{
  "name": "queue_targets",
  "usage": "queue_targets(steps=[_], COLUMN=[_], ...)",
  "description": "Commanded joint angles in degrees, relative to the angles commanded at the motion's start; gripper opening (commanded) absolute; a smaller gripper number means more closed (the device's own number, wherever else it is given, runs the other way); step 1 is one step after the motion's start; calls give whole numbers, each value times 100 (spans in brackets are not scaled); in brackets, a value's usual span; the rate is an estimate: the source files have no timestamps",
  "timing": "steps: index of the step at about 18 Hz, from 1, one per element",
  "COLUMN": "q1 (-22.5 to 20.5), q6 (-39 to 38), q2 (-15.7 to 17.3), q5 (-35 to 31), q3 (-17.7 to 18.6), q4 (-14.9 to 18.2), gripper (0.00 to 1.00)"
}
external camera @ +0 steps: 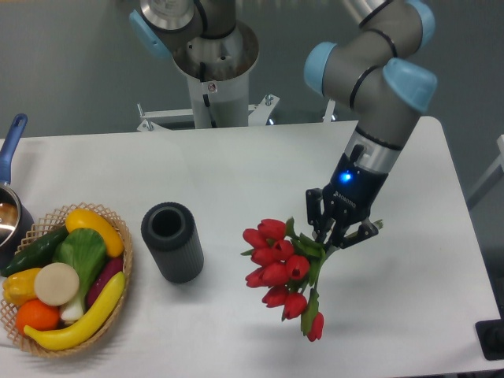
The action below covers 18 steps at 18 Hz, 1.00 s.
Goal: Pick up the flowers from the table
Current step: 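Lift the gripped tulip bunch up off the table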
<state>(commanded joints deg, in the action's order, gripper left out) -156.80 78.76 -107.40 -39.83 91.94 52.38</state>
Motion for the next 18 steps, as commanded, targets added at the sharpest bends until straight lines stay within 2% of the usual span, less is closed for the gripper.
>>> queue_targets(steps=[5, 18], q1=[-123, -193], q6=[-588, -959], q2=[26, 88], q5=[1230, 1891], q3=[-159, -159], q4=[-17, -18], gripper=[22, 22])
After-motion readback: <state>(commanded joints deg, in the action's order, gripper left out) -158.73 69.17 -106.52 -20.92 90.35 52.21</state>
